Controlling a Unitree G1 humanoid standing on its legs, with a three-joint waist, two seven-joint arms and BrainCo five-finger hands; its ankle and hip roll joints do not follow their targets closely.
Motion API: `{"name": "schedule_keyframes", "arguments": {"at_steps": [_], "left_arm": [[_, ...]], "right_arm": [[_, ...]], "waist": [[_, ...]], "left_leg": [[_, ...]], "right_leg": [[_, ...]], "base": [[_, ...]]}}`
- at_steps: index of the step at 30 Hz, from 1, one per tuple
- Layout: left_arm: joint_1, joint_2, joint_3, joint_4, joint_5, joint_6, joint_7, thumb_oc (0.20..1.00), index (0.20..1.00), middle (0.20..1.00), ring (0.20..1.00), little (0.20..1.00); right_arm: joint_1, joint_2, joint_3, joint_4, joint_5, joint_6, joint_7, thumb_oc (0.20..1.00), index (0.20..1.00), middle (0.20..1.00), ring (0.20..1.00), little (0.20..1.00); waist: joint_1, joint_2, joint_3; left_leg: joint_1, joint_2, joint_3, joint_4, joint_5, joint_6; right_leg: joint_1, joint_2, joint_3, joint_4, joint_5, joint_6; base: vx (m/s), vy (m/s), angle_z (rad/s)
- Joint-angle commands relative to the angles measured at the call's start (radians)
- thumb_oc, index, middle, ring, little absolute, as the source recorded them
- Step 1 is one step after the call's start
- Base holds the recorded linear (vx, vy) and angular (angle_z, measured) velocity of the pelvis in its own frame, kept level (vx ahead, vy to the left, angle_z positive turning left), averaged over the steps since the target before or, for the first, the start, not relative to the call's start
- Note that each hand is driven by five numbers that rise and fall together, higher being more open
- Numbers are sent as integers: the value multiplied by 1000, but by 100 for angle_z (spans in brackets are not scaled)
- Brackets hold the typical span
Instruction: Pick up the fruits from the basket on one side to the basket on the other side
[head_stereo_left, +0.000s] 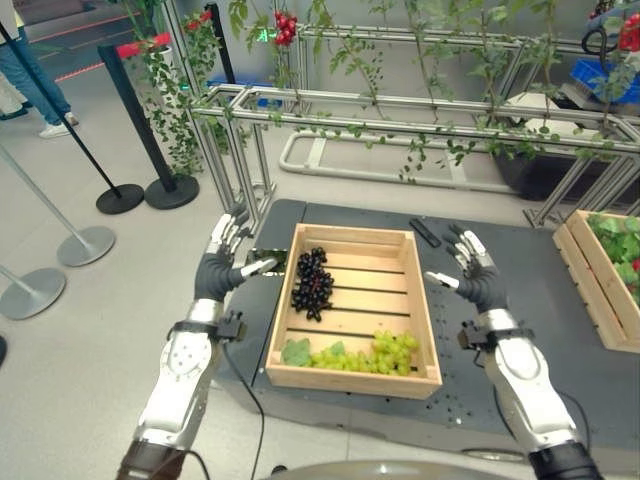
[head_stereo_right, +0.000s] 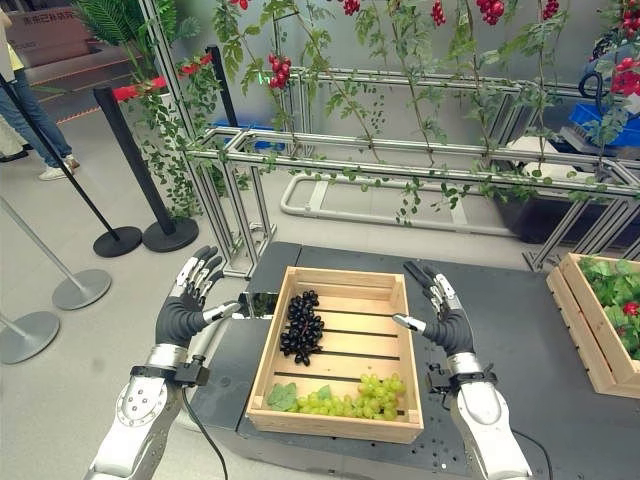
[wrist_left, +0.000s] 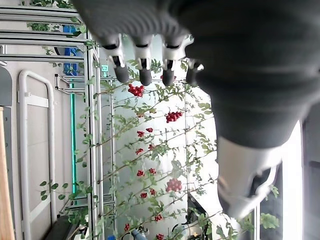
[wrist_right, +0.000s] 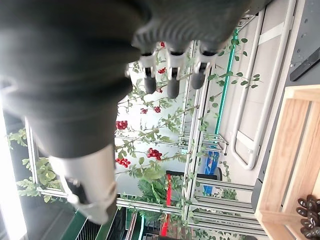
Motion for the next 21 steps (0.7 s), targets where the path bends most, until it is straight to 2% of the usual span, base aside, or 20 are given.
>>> {"name": "schedule_keyframes", "arguments": {"at_steps": [1,21], "left_arm": [[-14,24,-3,-71,-48,-46,-20,1000,1000,1000,1000,1000],[-5,38,-4,-93,-41,-39,-36,1000,1000,1000,1000,1000]], "right_arm": [[-37,9,-15,-36,12,-40,2,1000,1000,1000,1000,1000],[-46,2,-25,-29,34,-44,6,1000,1000,1000,1000,1000]], "waist": [[2,-45,-27],[-11,-42,-25]], "left_leg": [[-16,29,31,50,-41,-1],[-3,42,49,44,-38,-7]], "right_leg": [[-4,-109,-21,27,-5,117],[-4,-95,-4,15,-5,112]], "base": [[0,0,0],[0,-2,-1]]}}
